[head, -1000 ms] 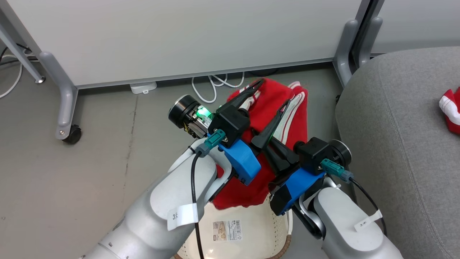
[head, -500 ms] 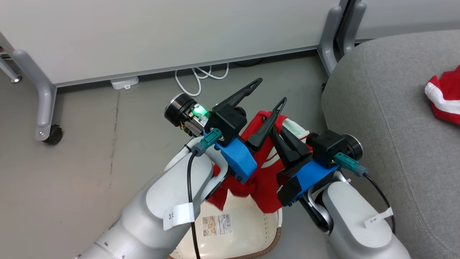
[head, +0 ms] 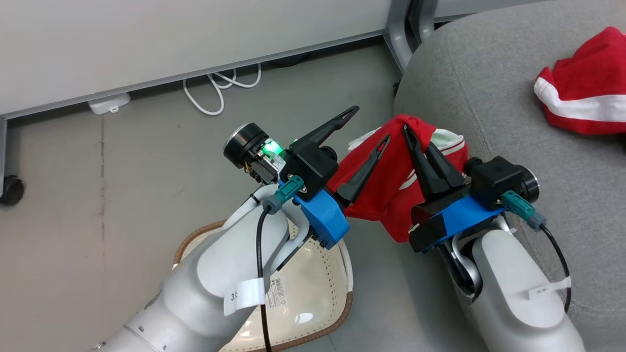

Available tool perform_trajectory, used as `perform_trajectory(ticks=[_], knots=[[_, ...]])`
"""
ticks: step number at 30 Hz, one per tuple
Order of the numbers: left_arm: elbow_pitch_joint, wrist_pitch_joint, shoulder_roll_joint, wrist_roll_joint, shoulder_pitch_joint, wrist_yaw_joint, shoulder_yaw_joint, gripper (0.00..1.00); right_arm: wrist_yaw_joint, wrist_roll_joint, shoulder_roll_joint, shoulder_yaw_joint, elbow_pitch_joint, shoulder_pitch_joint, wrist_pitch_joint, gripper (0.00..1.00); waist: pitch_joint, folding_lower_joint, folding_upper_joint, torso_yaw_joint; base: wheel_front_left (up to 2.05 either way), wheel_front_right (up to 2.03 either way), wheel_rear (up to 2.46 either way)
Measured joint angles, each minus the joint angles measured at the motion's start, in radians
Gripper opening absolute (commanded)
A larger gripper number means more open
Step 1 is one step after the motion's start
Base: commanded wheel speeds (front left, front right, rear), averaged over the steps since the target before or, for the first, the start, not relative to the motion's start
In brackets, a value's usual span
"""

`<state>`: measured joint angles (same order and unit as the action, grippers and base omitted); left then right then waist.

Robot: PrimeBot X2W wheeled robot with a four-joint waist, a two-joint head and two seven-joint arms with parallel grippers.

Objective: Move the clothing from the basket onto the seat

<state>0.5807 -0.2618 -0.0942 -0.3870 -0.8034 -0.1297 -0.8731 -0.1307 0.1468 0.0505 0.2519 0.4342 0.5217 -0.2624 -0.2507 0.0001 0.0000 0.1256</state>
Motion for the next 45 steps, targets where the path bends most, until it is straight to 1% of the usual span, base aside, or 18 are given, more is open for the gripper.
perform_trajectory(ticks=[6, 15, 24, 30, 39, 45], knots=[[-0.001, 0.0, 0.0, 0.0, 0.0, 0.0, -0.038, 1.0, 0.0, -0.033, 0.0, -0.078, -0.035, -0.018, 0.0, 0.0, -0.03, 0.0, 0.0001, 0.052, 0.0, 0.0, 0.0], [0.0, 0.0, -0.001, -0.009, 0.0, 0.0, -0.11, 1.0, 0.0, -0.044, 0.0, -0.166, -0.094, -0.062, 0.0, 0.0, -0.056, -0.0001, 0.0, 0.134, 0.0, 0.0, 0.0], [0.001, 0.0, 0.002, -0.02, 0.0, 0.0, -0.16, 1.0, 0.0, -0.059, 0.0, -0.24, -0.143, -0.123, 0.0, 0.0, -0.075, -0.0001, 0.0001, 0.182, 0.0, 0.0, 0.0], [0.001, 0.0, 0.002, -0.027, 0.0, 0.0, -0.175, 1.0, 0.0, -0.058, 0.0, -0.251, -0.153, -0.141, 0.0, 0.0, -0.082, -0.0001, 0.0, 0.192, 0.0, 0.0, 0.0], [-0.007, 0.0, -0.002, -0.035, 0.0, 0.0, -0.176, 1.0, 0.0, -0.049, 0.0, -0.248, -0.148, -0.146, 0.0, 0.0, -0.081, -0.0001, 0.0001, 0.186, 0.0, 0.0, 0.0], [-0.019, 0.0, -0.01, -0.03, 0.0, 0.0, -0.171, 1.0, 0.0, -0.055, 0.0, -0.25, -0.158, -0.087, 0.0, 0.0, -0.094, -0.0001, 0.0, 0.178, 0.0, 0.0, 0.0]])
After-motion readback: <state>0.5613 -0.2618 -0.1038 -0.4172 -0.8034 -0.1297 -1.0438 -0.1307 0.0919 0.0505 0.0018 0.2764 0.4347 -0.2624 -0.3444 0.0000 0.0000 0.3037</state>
